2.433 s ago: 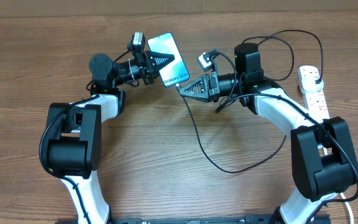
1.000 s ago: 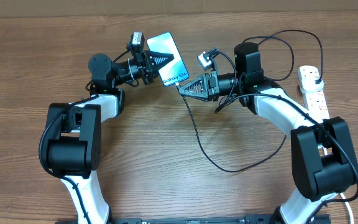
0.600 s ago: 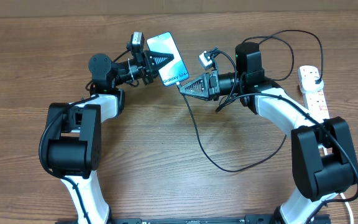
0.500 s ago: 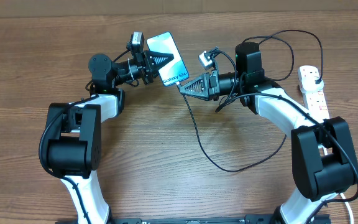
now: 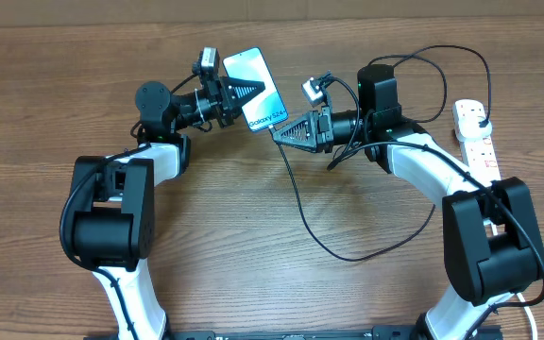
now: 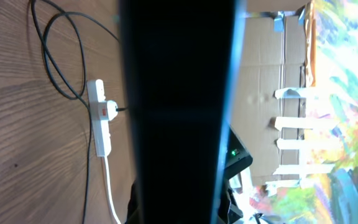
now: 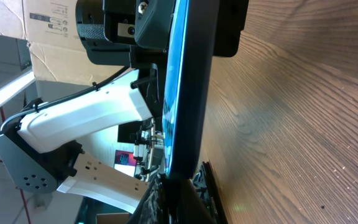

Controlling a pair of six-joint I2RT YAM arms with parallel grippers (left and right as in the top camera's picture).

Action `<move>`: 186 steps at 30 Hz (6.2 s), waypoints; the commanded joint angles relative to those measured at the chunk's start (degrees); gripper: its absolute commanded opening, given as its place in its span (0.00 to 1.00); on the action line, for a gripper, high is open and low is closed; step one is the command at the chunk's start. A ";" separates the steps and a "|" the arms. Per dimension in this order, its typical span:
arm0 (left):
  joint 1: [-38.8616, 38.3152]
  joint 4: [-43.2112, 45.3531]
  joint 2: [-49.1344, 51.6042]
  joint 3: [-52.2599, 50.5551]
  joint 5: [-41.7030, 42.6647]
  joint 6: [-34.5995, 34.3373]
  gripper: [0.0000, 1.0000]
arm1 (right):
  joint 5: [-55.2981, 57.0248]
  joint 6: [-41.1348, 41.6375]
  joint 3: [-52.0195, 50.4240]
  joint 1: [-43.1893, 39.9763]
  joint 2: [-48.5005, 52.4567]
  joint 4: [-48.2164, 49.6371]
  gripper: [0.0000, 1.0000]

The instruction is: Plug charger to phone and switch on socket

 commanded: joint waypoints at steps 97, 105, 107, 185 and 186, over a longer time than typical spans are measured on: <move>-5.27 -59.30 -0.57 8.31 -6.05 49.42 0.04 | 40.81 -35.04 -0.11 -3.80 -38.60 -57.24 1.00; -5.42 -85.59 -0.57 16.74 -16.46 68.57 0.04 | 42.34 -35.04 -0.11 -3.80 -38.60 -57.22 1.00; -5.42 -87.97 -0.57 16.83 -19.56 69.00 0.04 | 42.29 -35.04 -0.11 -3.80 -38.58 -57.05 1.00; -5.31 -112.17 -0.28 16.83 -42.36 70.05 0.67 | 42.29 -35.04 -0.11 -3.82 -38.58 -57.11 1.00; -5.29 -112.32 -0.28 16.83 -42.40 70.05 0.68 | 42.29 -35.04 -0.11 -3.82 -38.58 -57.13 1.00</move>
